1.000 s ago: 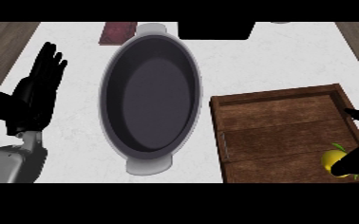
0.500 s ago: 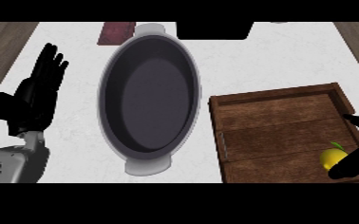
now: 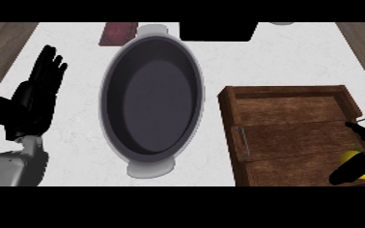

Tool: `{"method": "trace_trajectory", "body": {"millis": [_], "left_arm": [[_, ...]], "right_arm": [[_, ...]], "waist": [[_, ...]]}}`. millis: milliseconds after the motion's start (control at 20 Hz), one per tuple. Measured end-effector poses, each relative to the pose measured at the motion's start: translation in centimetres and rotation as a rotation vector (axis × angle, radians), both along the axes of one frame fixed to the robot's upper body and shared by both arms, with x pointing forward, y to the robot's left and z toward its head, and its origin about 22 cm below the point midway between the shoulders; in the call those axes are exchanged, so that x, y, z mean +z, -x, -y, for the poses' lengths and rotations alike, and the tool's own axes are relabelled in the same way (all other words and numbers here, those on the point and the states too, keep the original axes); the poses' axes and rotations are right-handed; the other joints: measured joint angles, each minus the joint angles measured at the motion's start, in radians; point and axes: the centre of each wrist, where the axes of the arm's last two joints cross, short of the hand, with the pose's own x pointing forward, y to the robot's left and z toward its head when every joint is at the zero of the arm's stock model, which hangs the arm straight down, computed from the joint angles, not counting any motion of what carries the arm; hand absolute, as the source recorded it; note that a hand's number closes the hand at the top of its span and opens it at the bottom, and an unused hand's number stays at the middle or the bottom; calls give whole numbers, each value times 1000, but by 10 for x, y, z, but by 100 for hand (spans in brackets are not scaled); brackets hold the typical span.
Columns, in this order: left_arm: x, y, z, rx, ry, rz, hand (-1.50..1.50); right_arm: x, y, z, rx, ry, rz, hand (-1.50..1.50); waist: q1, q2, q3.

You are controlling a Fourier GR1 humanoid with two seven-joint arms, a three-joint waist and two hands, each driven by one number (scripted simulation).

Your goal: Pick the lemon from the tray and place it in the pot

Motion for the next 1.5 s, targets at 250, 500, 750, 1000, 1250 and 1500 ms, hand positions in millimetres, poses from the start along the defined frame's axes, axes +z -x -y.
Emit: {"method": "trace_trajectory", "body": {"millis": [250,500,750,1000,1250,1500], "left_arm": [[-3,0,0,1,9,-7,0],[-3,-3,0,3,11,-7,0],[-5,1,2,-1,3,-2,0],[-2,-4,16,-78,2,4,0],[-1,-9,32,-147,1,4,0],[0,-13,38,-168,0,-4,0]], "right_arm": [[-6,6,-6,106,31,-5,150],[-7,4,-5,130,49,-3,150],[-11,3,-19,173,65,0,150],[0,-3,-136,481,-77,183,150],[25,3,-234,718,-164,360,150],[53,16,-310,793,-188,573,150]], "waist": [[-1,-3,-6],[-3,-4,-10],[-3,-6,-14],[97,2,-3],[176,7,-1],[170,-3,0]]}}
